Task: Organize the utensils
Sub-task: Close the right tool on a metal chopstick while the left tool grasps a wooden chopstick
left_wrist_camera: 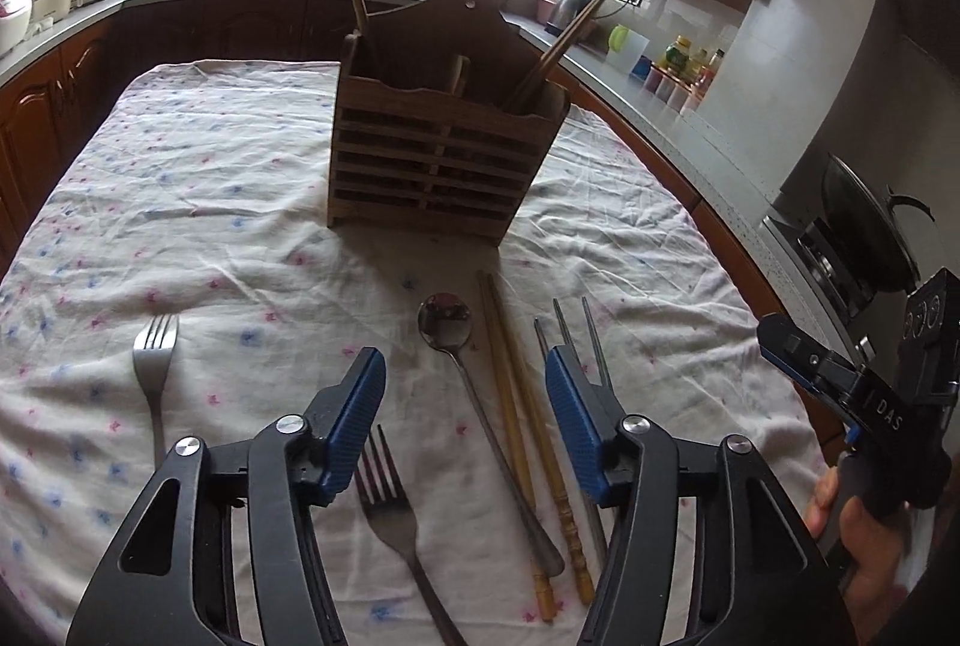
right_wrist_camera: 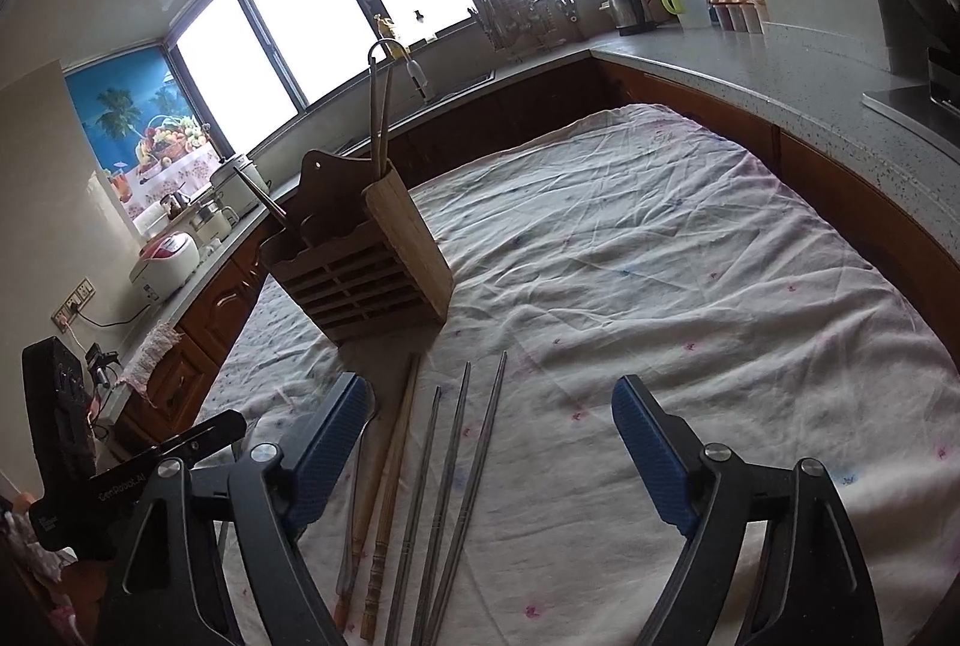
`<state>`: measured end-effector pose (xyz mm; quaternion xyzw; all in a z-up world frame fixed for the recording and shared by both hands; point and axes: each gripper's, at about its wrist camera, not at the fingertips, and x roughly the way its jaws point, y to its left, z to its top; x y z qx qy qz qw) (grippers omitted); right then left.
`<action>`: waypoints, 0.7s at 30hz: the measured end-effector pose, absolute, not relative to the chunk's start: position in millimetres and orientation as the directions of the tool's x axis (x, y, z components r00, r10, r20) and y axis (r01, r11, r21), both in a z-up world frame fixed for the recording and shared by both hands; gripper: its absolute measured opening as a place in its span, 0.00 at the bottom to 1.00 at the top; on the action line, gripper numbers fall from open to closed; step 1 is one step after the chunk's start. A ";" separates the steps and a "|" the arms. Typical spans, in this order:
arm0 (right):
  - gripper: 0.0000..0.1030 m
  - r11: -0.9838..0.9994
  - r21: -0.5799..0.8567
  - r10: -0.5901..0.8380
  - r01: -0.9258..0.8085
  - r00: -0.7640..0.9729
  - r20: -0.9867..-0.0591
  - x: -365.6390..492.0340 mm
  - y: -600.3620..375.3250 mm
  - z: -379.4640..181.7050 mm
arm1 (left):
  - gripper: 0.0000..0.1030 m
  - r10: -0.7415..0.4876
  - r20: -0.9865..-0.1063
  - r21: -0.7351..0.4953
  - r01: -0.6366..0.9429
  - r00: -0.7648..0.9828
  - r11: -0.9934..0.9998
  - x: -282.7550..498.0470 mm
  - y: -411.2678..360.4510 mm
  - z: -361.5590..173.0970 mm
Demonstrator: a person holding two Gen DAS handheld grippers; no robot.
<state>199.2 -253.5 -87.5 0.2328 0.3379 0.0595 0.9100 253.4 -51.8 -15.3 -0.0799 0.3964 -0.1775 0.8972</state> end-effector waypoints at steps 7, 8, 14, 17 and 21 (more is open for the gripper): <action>0.43 0.889 0.453 0.280 0.065 0.706 -0.650 226.2 -249.7 -110.1 | 0.31 -0.406 -0.740 -0.279 0.305 0.536 0.911 278.7 -80.5 -37.1; 0.40 0.890 0.451 0.283 0.066 0.696 -0.660 230.6 -248.5 -113.7 | 0.29 -0.408 -0.748 -0.278 0.311 0.524 0.909 282.0 -84.6 -40.6; 0.32 0.893 0.447 0.312 0.056 0.637 -0.705 256.8 -240.6 -133.5 | 0.18 -0.389 -0.800 -0.252 0.333 0.457 0.909 304.4 -106.8 -61.6; 0.27 0.898 0.436 0.318 0.050 0.611 -0.725 268.4 -236.1 -141.4 | 0.16 -0.372 -0.819 -0.232 0.340 0.438 0.911 313.2 -113.9 -69.0; 0.24 0.903 0.428 0.325 0.043 0.583 -0.744 281.4 -231.6 -149.7 | 0.15 -0.358 -0.834 -0.215 0.351 0.420 0.912 324.2 -121.3 -76.5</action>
